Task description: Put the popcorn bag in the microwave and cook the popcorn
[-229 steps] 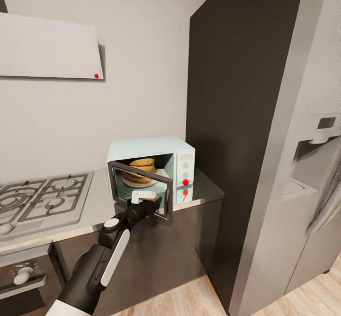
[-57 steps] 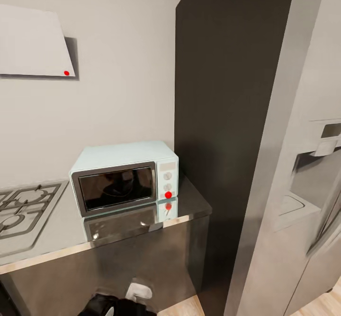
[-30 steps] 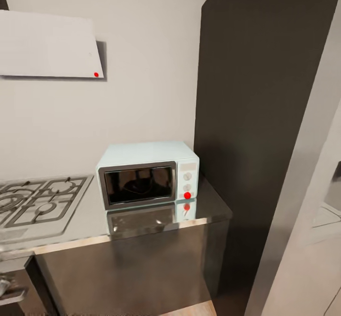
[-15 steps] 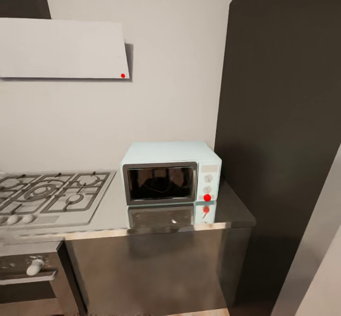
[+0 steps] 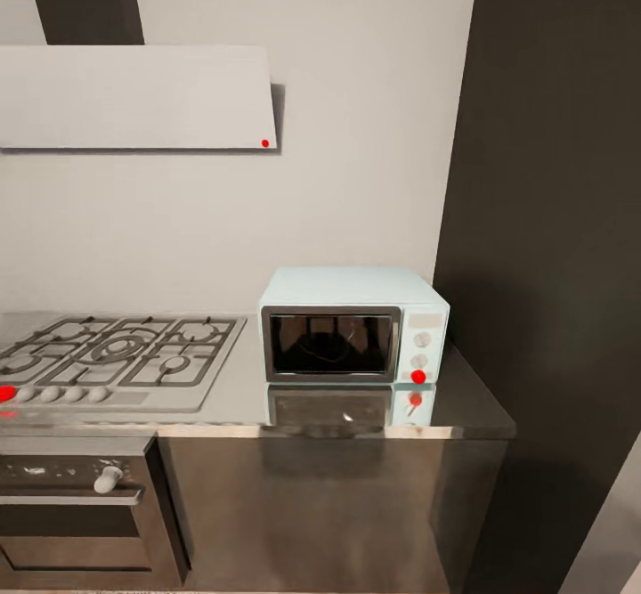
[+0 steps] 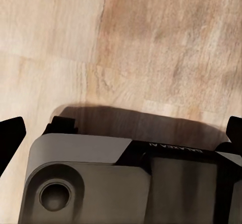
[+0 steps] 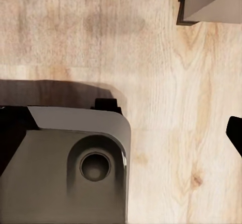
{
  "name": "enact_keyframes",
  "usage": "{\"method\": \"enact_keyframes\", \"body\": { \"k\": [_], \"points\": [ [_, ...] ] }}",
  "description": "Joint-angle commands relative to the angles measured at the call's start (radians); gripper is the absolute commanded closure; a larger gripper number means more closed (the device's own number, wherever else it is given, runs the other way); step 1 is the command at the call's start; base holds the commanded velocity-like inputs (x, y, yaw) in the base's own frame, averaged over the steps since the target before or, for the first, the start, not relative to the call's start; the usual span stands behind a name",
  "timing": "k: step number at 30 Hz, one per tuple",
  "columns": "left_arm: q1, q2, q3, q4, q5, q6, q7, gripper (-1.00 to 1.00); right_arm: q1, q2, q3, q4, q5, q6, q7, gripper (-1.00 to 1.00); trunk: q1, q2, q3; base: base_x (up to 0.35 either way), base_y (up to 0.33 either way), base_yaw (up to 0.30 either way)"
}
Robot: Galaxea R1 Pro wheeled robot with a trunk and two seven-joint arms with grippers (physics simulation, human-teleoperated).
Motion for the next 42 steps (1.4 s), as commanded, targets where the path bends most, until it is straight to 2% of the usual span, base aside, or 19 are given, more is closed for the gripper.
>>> {"method": "enact_keyframes", "body": {
  "k": [1,42],
  "points": [
    [-0.001,0.0,-0.008,0.001,0.009,-0.003,-0.004,-1.0,-0.001,-0.001,-0.004,0.002,0.009,-0.005,-0.004,-1.0,0.0,-0.001,-0.001,0.0,0.0,0.01],
    [-0.001,-0.001,-0.009,0.001,0.009,0.005,-0.004,-1.0,-0.001,-0.007,-0.004,0.001,0.01,-0.006,-0.002,-1.0,0.0,-0.001,-0.001,0.0,0.0,-0.022]
  ]
}}
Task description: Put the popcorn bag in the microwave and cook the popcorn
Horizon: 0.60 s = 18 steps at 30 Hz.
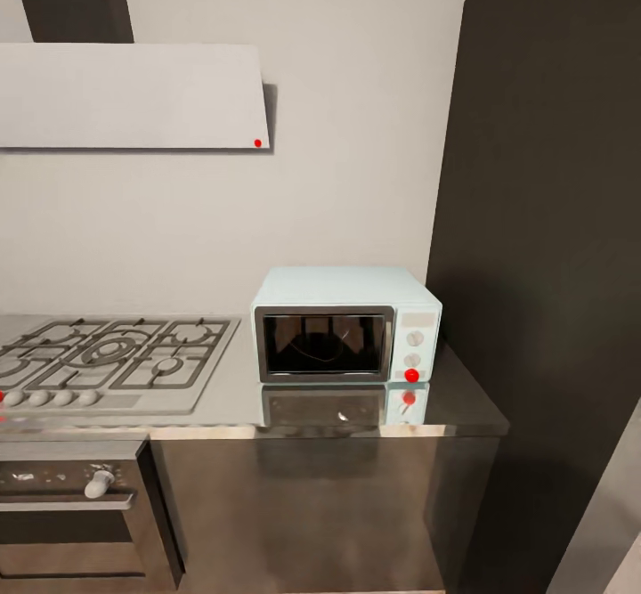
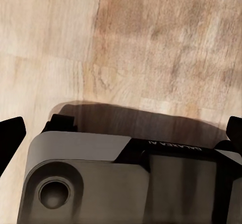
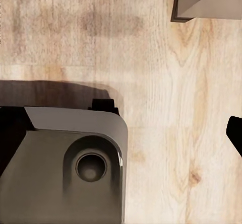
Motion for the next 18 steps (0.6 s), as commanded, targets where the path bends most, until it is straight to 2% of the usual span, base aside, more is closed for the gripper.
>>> {"method": "enact_keyframes", "body": {
  "k": [1,9,11,13,15,18],
  "points": [
    [-0.001,0.0,-0.008,0.001,0.009,-0.003,-0.004,-1.0,-0.001,0.0,-0.004,0.002,0.009,-0.004,-0.003,-1.0,0.0,-0.001,-0.001,0.0,0.0,0.0],
    [-0.001,0.0,-0.008,0.001,0.009,-0.003,-0.004,-1.0,-0.001,0.002,-0.005,-0.004,0.013,-0.003,-0.003,-1.0,0.0,-0.001,-0.001,0.0,0.0,0.0],
    [-0.001,0.0,-0.008,0.001,0.009,-0.003,-0.004,-1.0,-0.001,0.002,-0.009,-0.045,0.014,-0.003,-0.004,-1.0,0.0,-0.001,-0.001,0.0,0.0,0.0],
    [-0.001,0.0,-0.008,0.001,0.009,-0.003,-0.004,-1.0,-0.001,0.007,-0.009,-0.158,0.016,0.015,-0.002,-1.0,0.0,-0.001,-0.001,0.0,0.0,0.0],
    [-0.001,0.0,-0.009,0.001,0.009,-0.003,-0.004,-1.0,-0.003,0.01,-0.009,-0.306,0.017,0.108,-0.002,-1.0,0.0,-0.001,-0.001,0.0,0.0,0.0],
    [-0.001,0.0,-0.009,0.001,0.009,-0.003,-0.004,-1.0,-0.007,0.012,-0.008,-0.598,0.016,0.296,-0.003,-1.0,0.0,-0.001,-0.001,0.0,0.0,0.0]
  ]
}}
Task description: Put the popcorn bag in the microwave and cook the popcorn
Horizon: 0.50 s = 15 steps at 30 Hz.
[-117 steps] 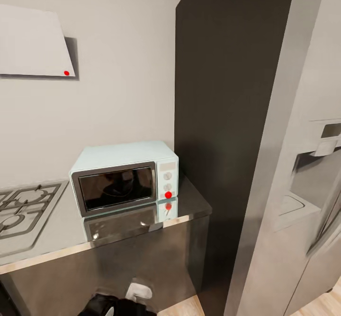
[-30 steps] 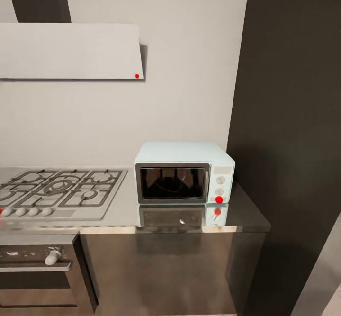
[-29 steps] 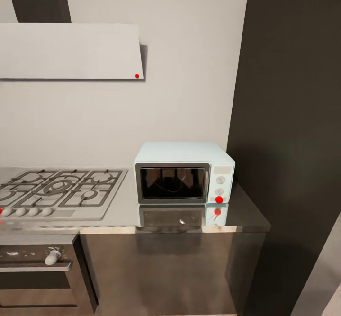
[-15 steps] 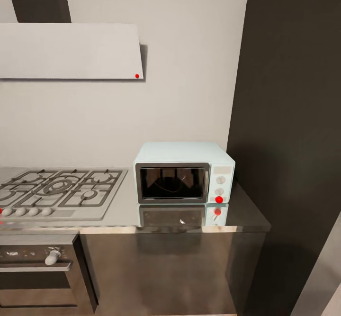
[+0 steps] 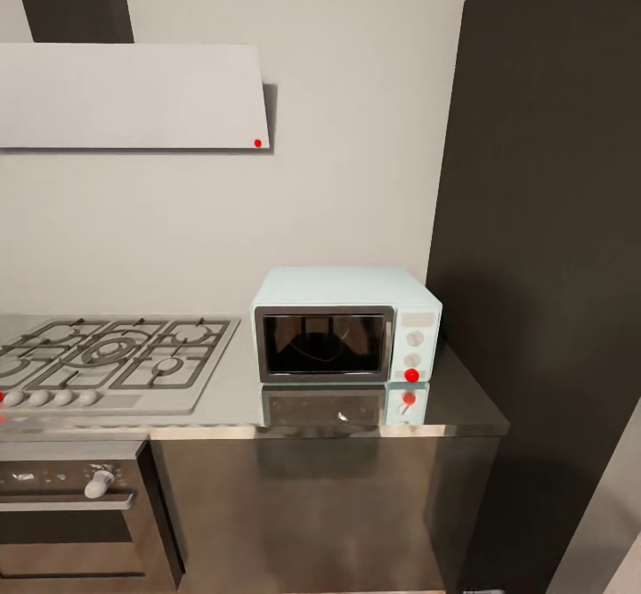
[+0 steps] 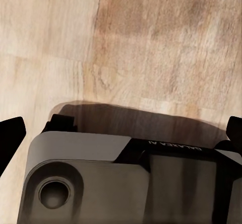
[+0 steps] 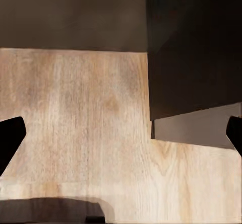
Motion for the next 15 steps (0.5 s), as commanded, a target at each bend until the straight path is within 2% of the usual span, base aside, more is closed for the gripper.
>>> {"method": "enact_keyframes", "body": {
  "k": [1,3,4,7,8,11,12,13,15],
  "points": [
    [-0.001,0.0,-0.008,0.001,0.009,-0.003,-0.004,-1.0,0.001,0.0,-0.002,-0.084,0.009,0.05,-0.001,-1.0,0.0,-0.001,-0.001,0.0,0.0,0.0],
    [-0.001,0.0,-0.008,0.001,0.008,-0.003,-0.004,-1.0,0.0,0.001,-0.002,-0.232,0.009,0.14,-0.002,-1.0,0.0,-0.001,-0.001,0.0,0.0,0.0],
    [-0.001,0.0,-0.008,0.001,0.008,-0.004,-0.004,-1.0,0.0,0.001,-0.002,-0.343,0.009,0.215,-0.003,-1.0,0.0,-0.001,-0.001,0.0,0.0,0.0],
    [-0.001,0.0,-0.008,0.001,0.008,-0.004,-0.004,-1.0,0.004,0.002,-0.004,-0.579,0.007,0.397,-0.007,-1.0,0.0,-0.001,-0.001,0.0,0.0,0.0],
    [-0.001,0.0,-0.008,0.001,0.008,-0.004,-0.004,-1.0,-0.045,0.002,-0.005,-0.66,0.006,0.501,-0.008,-1.0,0.0,-0.001,-0.001,0.0,0.0,0.0],
    [-0.001,0.0,-0.008,0.0,0.008,-0.004,-0.004,-1.0,-0.144,0.003,-0.005,-0.692,0.001,0.588,-0.009,-1.0,0.0,-0.001,-0.001,0.0,0.0,0.0],
    [-0.001,0.0,-0.008,0.0,0.008,-0.004,-0.004,-1.0,-0.16,0.003,-0.006,-0.697,0.0,0.601,-0.009,-1.0,0.0,-0.001,-0.001,0.0,0.0,0.0],
    [-0.001,0.0,-0.008,0.0,0.008,-0.004,-0.004,-1.0,-0.205,0.004,-0.006,-0.714,-0.002,0.637,-0.009,-1.0,0.0,-0.001,-0.001,0.0,0.0,0.0],
    [-0.001,0.0,-0.008,0.0,0.008,-0.004,-0.004,-1.0,-0.245,0.005,-0.006,-0.738,-0.003,0.669,-0.009,-1.0,0.0,-0.001,-0.001,0.0,0.0,0.0]
  ]
}}
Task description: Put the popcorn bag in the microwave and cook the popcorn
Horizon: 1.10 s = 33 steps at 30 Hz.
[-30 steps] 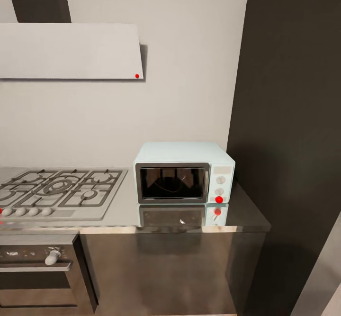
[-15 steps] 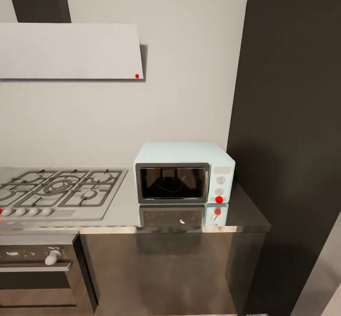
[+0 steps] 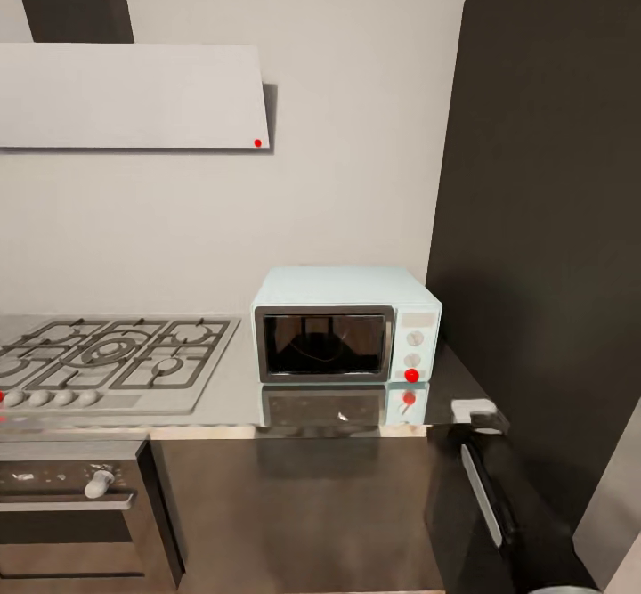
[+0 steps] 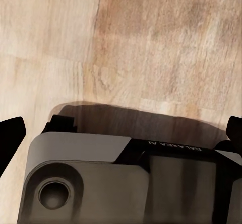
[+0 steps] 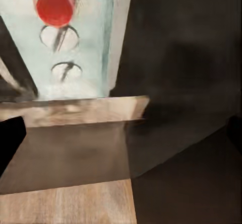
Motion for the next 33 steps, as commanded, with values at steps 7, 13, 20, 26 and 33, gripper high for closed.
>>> {"method": "enact_keyframes", "body": {
  "k": [7,13,20,26,33],
  "points": [
    [-0.001,0.0,-0.008,0.001,0.009,-0.005,-0.004,-1.0,-0.136,0.02,-0.005,-0.061,-0.01,-0.046,0.002,-1.0,0.0,-0.001,-0.001,0.0,0.0,0.0],
    [-0.001,0.001,-0.008,0.001,0.007,-0.007,-0.012,-1.0,-0.138,0.03,0.001,-0.018,-0.02,-0.277,0.011,-1.0,0.0,-0.001,-0.001,0.0,0.0,0.0],
    [-0.001,0.002,-0.008,0.001,0.007,-0.008,-0.018,-1.0,-0.138,0.027,0.001,0.136,-0.019,-0.408,0.015,-1.0,0.0,-0.001,-0.001,0.0,0.0,0.0],
    [-0.001,0.002,-0.008,0.001,0.007,-0.009,-0.018,-1.0,-0.138,0.026,0.0,0.176,-0.021,-0.416,0.014,-1.0,0.0,-0.001,-0.001,0.0,0.0,0.0],
    [-0.001,0.001,-0.008,-0.001,0.006,-0.007,-0.009,-1.0,-0.138,0.026,0.0,0.252,-0.019,-0.489,0.014,-1.0,0.0,-0.001,-0.001,0.01,0.0,0.0]
  ]
}}
